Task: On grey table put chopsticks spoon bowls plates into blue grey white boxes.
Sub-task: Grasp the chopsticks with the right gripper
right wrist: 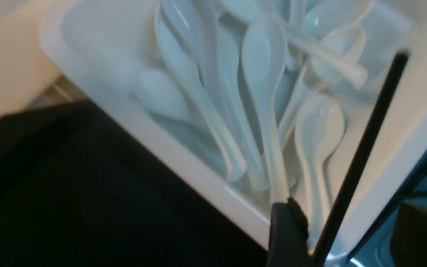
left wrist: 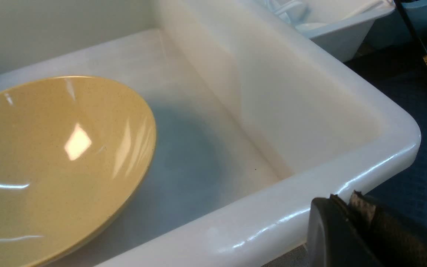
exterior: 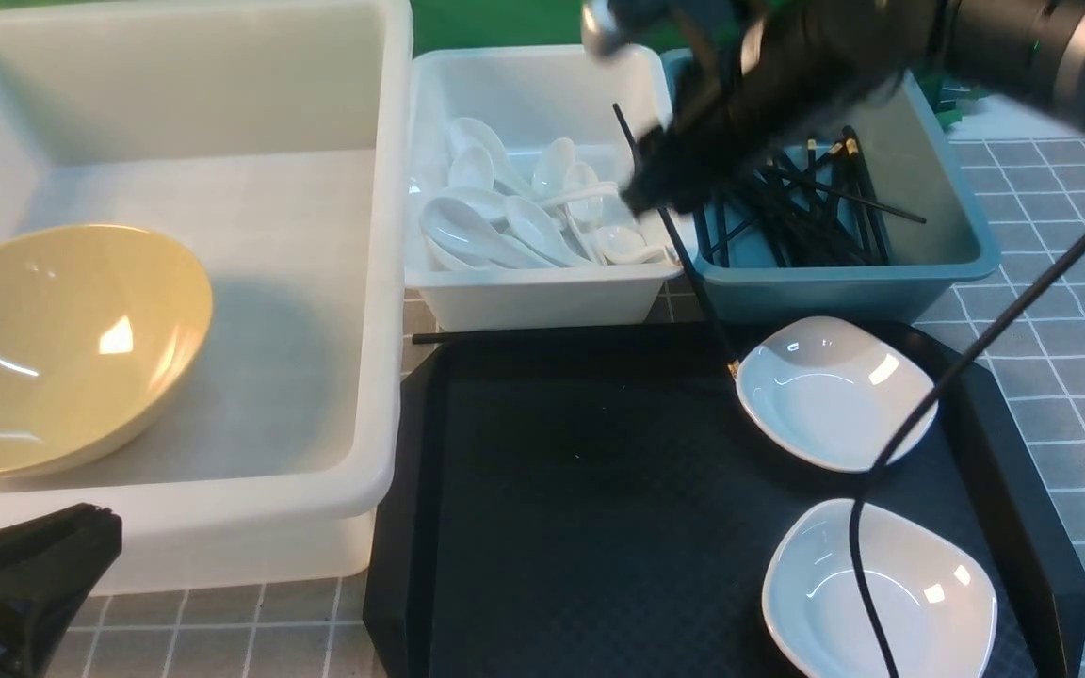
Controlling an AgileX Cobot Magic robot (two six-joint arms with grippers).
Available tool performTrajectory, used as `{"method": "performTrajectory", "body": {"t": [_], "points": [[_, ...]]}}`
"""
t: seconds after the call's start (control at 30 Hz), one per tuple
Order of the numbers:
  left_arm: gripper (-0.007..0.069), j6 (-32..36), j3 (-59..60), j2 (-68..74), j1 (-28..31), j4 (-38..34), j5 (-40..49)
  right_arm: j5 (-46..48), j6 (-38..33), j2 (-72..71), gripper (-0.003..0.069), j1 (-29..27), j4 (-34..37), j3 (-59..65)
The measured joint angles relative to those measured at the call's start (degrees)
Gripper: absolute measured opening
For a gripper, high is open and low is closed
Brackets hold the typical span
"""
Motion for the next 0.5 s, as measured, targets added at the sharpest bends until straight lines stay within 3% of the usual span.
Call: {"method": "performTrajectory", "body": {"t": [0.2,0.3,0.37,0.4,0.43,0.5], "points": [[0.0015,0.0,0.0,0.0,0.0,0.0,-0.1,-6.7,0.2,0.2,0.0384,-0.4,-0.1,4.5],[0.0015,0.0,0.0,0.0,0.0,0.0,-0.2,-8.4,0.0,1.0,0.0287,-0.7,-0.1,4.9],[0.0015,0.0,0.0,0.0,0.0,0.0,-0.2,-8.4,-0.3,1.2,0.0174,-0.7,-0.1,5.0],[0.0015,0.0,0.0,0.0,0.0,0.0,-0.2,-8.4,-0.3,1.2,0.0162,-0.7,-0.1,5.0],[0.0015,0.0,0.0,0.0,0.0,0.0,-0.2,-8.5,-0.3,1.1,0.0088,-0.7,-0.1,5.2],[0.0015,0.0,0.0,0.0,0.0,0.0,-0.2,-8.4,-0.4,0.7,0.0072,-0.8,-0.1,5.3]]}}
